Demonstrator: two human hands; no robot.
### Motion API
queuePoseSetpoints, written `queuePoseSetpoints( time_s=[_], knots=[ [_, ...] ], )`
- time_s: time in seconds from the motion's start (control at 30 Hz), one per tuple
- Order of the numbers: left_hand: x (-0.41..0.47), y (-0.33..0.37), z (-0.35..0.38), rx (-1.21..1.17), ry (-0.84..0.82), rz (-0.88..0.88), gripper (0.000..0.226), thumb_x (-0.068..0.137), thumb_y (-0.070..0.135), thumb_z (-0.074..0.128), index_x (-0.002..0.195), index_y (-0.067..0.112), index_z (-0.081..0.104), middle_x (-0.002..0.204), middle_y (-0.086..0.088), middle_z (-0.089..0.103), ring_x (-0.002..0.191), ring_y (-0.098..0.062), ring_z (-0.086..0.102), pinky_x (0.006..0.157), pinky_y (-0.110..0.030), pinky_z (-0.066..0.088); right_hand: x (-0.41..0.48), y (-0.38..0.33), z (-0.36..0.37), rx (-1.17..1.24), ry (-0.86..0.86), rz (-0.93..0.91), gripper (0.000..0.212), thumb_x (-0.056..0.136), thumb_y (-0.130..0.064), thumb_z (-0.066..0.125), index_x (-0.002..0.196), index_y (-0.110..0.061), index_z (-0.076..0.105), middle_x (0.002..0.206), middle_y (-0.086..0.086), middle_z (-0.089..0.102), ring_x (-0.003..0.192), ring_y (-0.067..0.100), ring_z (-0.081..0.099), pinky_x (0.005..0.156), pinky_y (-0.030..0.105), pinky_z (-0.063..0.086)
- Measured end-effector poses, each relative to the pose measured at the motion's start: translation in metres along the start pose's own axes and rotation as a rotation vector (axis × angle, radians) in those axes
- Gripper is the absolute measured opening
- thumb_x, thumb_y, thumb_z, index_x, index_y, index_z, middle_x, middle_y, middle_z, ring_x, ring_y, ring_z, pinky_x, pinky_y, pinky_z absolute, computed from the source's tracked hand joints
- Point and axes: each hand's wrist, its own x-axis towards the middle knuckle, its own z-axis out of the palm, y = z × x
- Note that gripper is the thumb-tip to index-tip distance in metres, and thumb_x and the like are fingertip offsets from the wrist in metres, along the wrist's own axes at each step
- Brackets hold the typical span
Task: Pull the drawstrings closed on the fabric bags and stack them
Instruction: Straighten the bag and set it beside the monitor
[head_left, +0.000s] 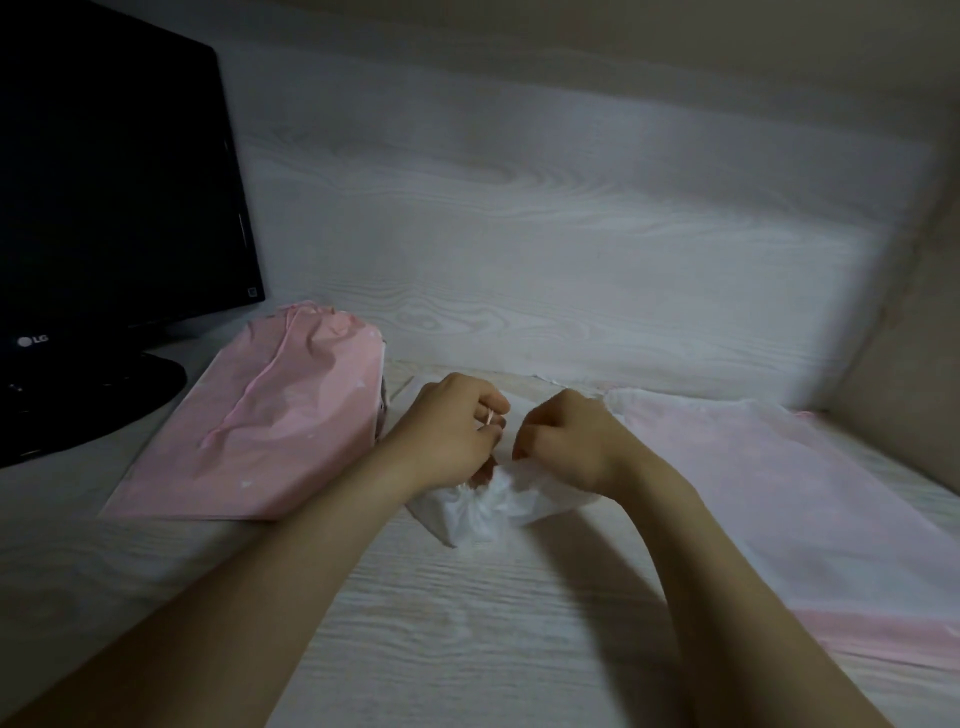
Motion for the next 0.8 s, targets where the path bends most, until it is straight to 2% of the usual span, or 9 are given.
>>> queuePoseSetpoints(
  time_s=[0.07,0.2,0.3,0.4,0.53,0.6,0.67,0.77,0.8],
  knots=[
    [0.001,-0.001,0.0,-0.18,-0.012,-0.032,0.03,0.099,0.001,0.065,0.124,0.017,0.069,0.119,-0.002,0.071,0.072,-0.023,0.077,0.069,-0.042,0.066,-0.002,-0.001,-0.002,0.044,0.157,-0.05,0.025,0.081,-0.027,0.057,0.08,-0.013,0.078,0.069,0.005,0.07,0.064,0.017,0.062,0.056,0.024,0.043],
    [-0.001,0.005,-0.004,-0.343,-0.081,0.001,0.054,0.1,0.001,0.066,0.145,0.027,0.052,0.128,0.005,0.066,0.065,-0.026,0.076,0.071,-0.05,0.064,-0.004,-0.008,-0.006,0.145,0.43,-0.115,0.027,0.089,-0.027,0.058,0.074,-0.016,0.077,0.053,-0.001,0.062,0.055,0.014,0.058,0.054,0.027,0.043],
    [-0.004,0.008,-0.004,-0.323,-0.128,0.074,0.075,0.098,-0.001,0.068,0.155,0.037,0.038,0.129,0.003,0.065,0.068,-0.028,0.077,0.069,-0.046,0.064,-0.008,-0.012,-0.007,0.253,0.221,-0.086,0.038,0.093,-0.04,0.063,0.07,-0.013,0.077,0.047,-0.005,0.051,0.046,0.007,0.043,0.05,0.019,0.035],
    [-0.007,0.011,-0.004,-0.294,-0.172,0.152,0.088,0.093,-0.01,0.063,0.159,0.04,0.032,0.116,0.002,0.069,0.065,-0.032,0.075,0.063,-0.035,0.059,-0.012,-0.012,-0.005,0.34,0.05,-0.093,0.035,0.093,-0.033,0.071,0.065,-0.013,0.076,0.057,-0.001,0.068,0.055,0.01,0.05,0.06,0.023,0.041],
    [-0.011,0.015,-0.006,-0.288,-0.175,0.126,0.092,0.093,0.003,0.074,0.158,0.047,0.026,0.135,0.007,0.059,0.058,-0.024,0.07,0.06,-0.031,0.057,-0.002,-0.006,-0.002,0.379,0.212,0.009,0.029,0.093,-0.021,0.064,0.081,0.005,0.072,0.062,0.008,0.055,0.058,0.016,0.049,0.059,0.029,0.04],
    [-0.011,0.015,-0.006,-0.263,-0.13,0.075,0.086,0.091,0.006,0.077,0.153,0.041,0.028,0.126,0.005,0.067,0.059,-0.021,0.07,0.056,-0.028,0.055,0.005,-0.001,-0.001,0.375,0.367,0.057,0.033,0.096,-0.021,0.056,0.087,0.008,0.069,0.067,0.011,0.059,0.064,0.022,0.056,0.062,0.032,0.043],
    [-0.008,0.014,-0.007,-0.253,-0.113,-0.018,0.066,0.089,0.012,0.08,0.141,0.032,0.044,0.108,0.001,0.076,0.07,-0.017,0.074,0.056,-0.024,0.054,0.009,0.006,0.0,0.327,0.497,0.083,0.034,0.097,-0.024,0.052,0.086,0.004,0.069,0.073,0.014,0.069,0.074,0.03,0.064,0.071,0.039,0.05],
    [-0.007,0.013,-0.007,-0.199,-0.226,-0.085,0.011,0.092,0.02,0.078,0.101,0.015,0.075,0.078,0.002,0.077,0.065,-0.01,0.069,0.059,-0.024,0.051,0.008,0.011,0.0,0.173,0.492,0.104,0.036,0.097,-0.027,0.054,0.088,0.002,0.072,0.081,0.019,0.072,0.082,0.034,0.067,0.074,0.042,0.053],
    [-0.008,0.012,-0.007,-0.163,-0.267,-0.079,0.013,0.094,0.023,0.076,0.086,0.012,0.077,0.068,0.004,0.071,0.059,-0.007,0.063,0.058,-0.023,0.048,0.007,0.011,0.001,0.118,0.458,0.109,0.037,0.094,-0.03,0.054,0.087,0.002,0.072,0.078,0.02,0.072,0.08,0.035,0.066,0.072,0.041,0.054]
  ],
)
